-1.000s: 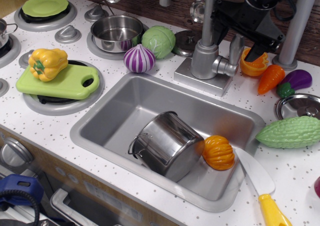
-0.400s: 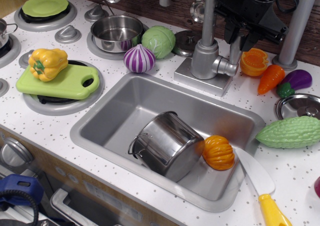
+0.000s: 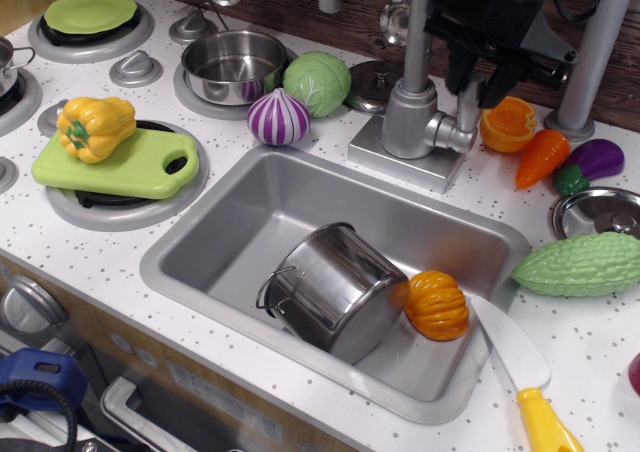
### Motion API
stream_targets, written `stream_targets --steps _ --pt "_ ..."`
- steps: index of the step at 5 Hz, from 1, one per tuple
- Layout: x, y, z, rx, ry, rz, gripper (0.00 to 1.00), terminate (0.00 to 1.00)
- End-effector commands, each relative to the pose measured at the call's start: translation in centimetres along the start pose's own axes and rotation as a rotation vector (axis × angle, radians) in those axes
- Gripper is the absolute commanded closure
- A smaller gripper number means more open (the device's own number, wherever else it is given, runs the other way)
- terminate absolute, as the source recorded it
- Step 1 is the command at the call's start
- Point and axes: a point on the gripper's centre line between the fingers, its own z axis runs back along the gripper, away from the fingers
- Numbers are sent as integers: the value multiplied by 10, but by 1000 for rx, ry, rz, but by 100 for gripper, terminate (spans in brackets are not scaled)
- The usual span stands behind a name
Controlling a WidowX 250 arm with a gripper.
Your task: Turn lever vertical to front
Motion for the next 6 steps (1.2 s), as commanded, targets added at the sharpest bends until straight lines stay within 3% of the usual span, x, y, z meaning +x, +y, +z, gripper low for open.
stream_targets --steps 1,3,6 --pt "-12 -6 10 -61 34 21 100 0" --pt "-29 -7 -11 -125 23 44 100 0" --pt "-28 -7 -28 -127 -1 33 100 0"
